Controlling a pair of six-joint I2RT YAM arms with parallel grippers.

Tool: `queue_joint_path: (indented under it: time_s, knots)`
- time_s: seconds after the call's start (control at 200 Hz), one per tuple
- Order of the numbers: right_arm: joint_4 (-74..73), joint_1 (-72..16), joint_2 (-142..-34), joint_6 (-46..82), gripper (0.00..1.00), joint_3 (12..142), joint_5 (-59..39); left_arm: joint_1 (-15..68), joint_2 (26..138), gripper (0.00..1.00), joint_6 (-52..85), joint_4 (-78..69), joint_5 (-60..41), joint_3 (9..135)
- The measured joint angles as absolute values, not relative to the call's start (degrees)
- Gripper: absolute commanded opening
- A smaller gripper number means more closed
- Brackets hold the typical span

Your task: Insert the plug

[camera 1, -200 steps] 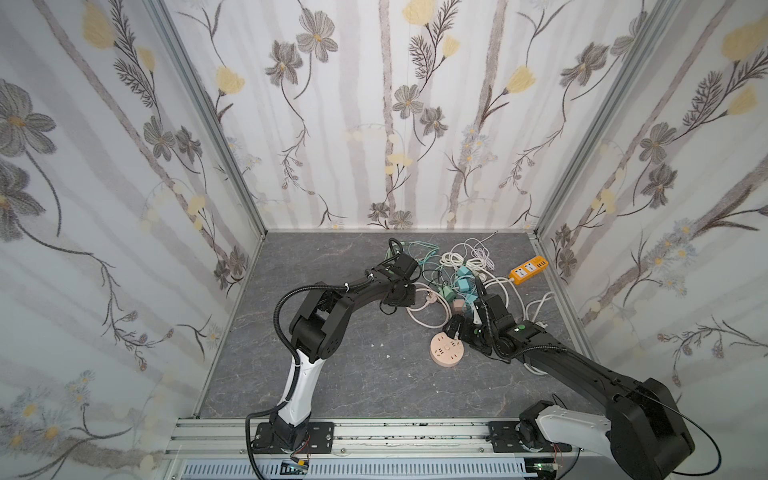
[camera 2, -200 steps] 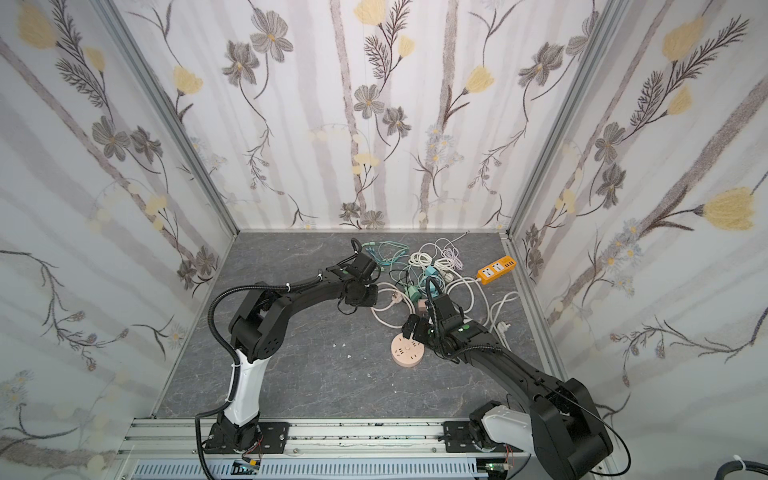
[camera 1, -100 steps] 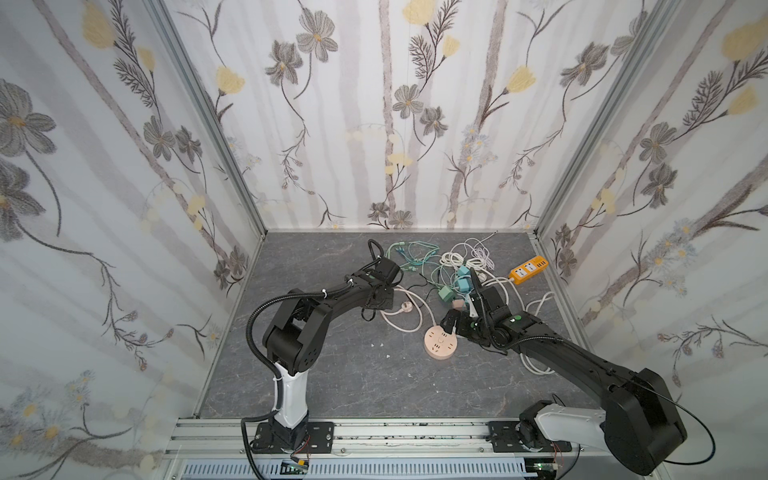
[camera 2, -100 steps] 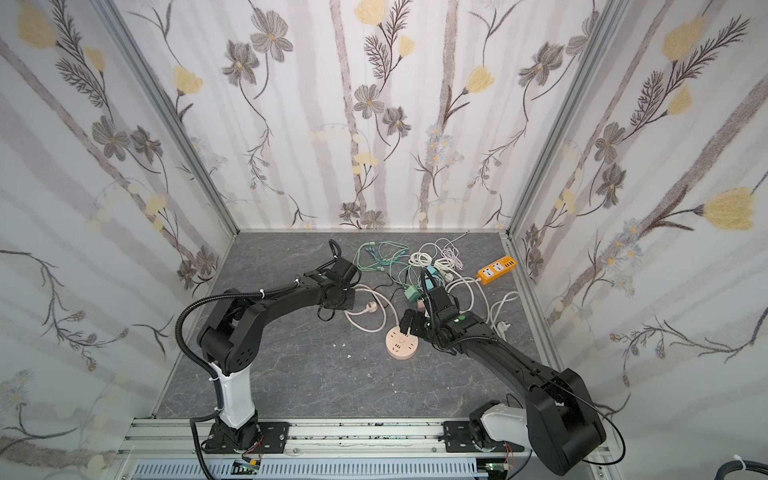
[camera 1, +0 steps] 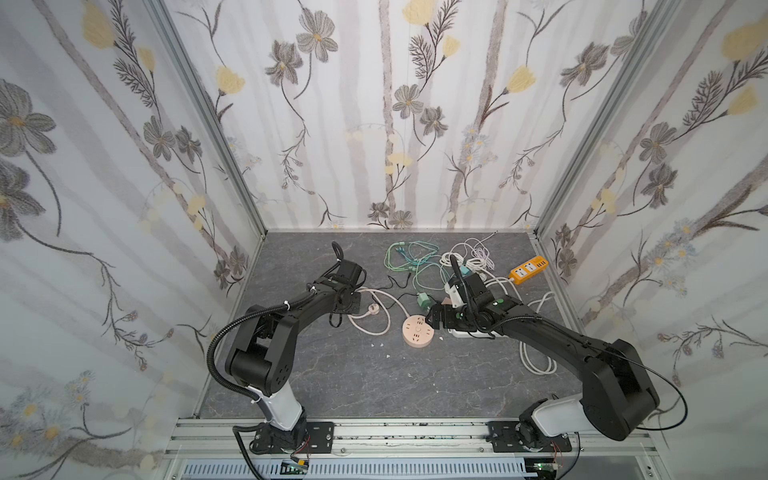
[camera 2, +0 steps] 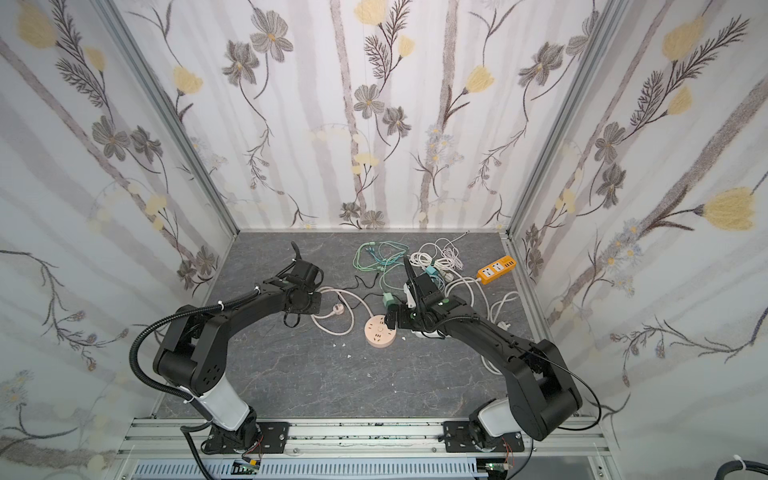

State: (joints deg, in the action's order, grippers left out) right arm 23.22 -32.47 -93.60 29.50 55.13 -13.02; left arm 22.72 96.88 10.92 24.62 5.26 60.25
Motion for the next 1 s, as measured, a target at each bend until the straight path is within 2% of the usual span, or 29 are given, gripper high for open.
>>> queue_joint_path:
  time_s: [0.255, 0.56, 0.74, 0.999]
  knots:
    - [22.68, -34.24, -102.41, 26.35, 0.99, 58.76, -13.39, 30.48, 89.25, 0.07, 10.2, 18.9, 4.34, 52.99]
    - [21.65, -34.74, -101.1, 25.36, 0.99, 55.24, -13.43, 32.84, 68.69, 0.07, 7.51, 5.19, 6.02, 37.12]
    - [19.99, -34.83, -100.29, 24.8, 0.99, 54.04, -14.46, 31.33, 67.7, 0.07, 11.77, 9.39, 11.79, 37.67]
    - [18.2, -38.24, -102.67, 21.04, 0.99, 56.73, -22.81, 20.64, 63.46, 0.09, 16.69, 15.68, 13.21, 35.31]
